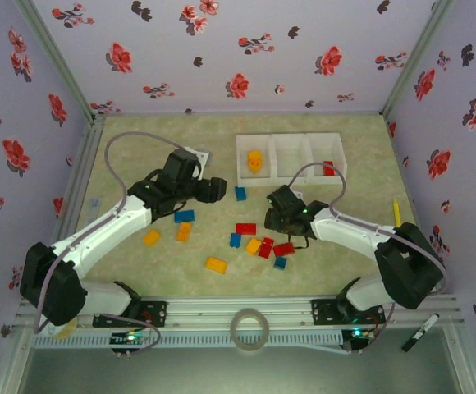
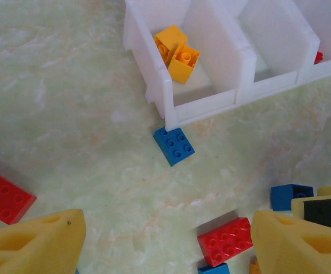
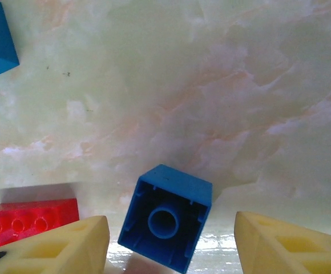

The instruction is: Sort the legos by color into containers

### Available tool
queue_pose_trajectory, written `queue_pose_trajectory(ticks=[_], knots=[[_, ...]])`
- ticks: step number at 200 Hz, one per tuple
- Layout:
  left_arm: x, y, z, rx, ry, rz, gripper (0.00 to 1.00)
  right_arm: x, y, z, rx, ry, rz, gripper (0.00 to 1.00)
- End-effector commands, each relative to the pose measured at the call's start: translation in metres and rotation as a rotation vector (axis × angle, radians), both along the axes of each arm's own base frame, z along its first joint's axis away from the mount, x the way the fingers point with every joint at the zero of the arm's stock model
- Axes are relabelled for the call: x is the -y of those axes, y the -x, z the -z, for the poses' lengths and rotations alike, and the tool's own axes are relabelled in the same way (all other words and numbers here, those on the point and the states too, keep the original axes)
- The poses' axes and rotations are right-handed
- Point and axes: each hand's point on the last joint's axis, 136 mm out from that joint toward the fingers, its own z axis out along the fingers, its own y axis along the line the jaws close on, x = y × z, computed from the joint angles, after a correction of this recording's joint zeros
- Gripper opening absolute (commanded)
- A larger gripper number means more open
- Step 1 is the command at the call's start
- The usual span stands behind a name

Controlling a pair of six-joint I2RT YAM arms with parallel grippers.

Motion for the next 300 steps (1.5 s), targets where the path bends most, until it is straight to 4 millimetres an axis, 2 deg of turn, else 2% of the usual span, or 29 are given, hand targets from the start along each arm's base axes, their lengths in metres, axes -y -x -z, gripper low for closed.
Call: queue_pose_trajectory(ticks=[1, 58, 122, 148, 194, 225, 261, 279, 300], knots=[[0.006, 0.008, -0.008, 0.030, 0.006, 0.051, 0.77, -0.006, -0.010, -0.006, 0.027, -0.002, 0.026, 0.59], [0.010, 0.016, -0.020, 0.061, 0.010, 0.079, 0.77, -0.009, -0.014, 0.001, 0.014, 0.020, 0.028, 0.54], [0.007, 0.021, -0.028, 0.079, 0.019, 0.081, 0.76, -0.006, -0.012, 0.004, 0.004, 0.045, 0.010, 0.39], [0.006, 0.022, -0.031, 0.084, 0.023, 0.080, 0.76, -0.002, -0.015, -0.005, 0.027, 0.072, -0.001, 0.32], [0.005, 0.022, -0.033, 0.085, 0.029, 0.068, 0.75, 0.007, -0.026, -0.030, 0.081, 0.128, -0.015, 0.29], [0.005, 0.021, -0.032, 0.085, 0.031, 0.062, 0.75, 0.018, -0.050, -0.060, 0.140, 0.132, -0.015, 0.29], [0.001, 0.020, -0.029, 0.078, 0.014, 0.041, 0.75, 0.040, -0.096, -0.099, 0.228, 0.138, 0.017, 0.28], [-0.001, 0.021, -0.027, 0.071, 0.007, 0.033, 0.75, 0.048, -0.121, -0.109, 0.252, 0.136, 0.028, 0.28], [-0.003, 0.020, -0.025, 0.065, 0.000, 0.022, 0.75, 0.051, -0.151, -0.111, 0.261, 0.137, 0.024, 0.28]])
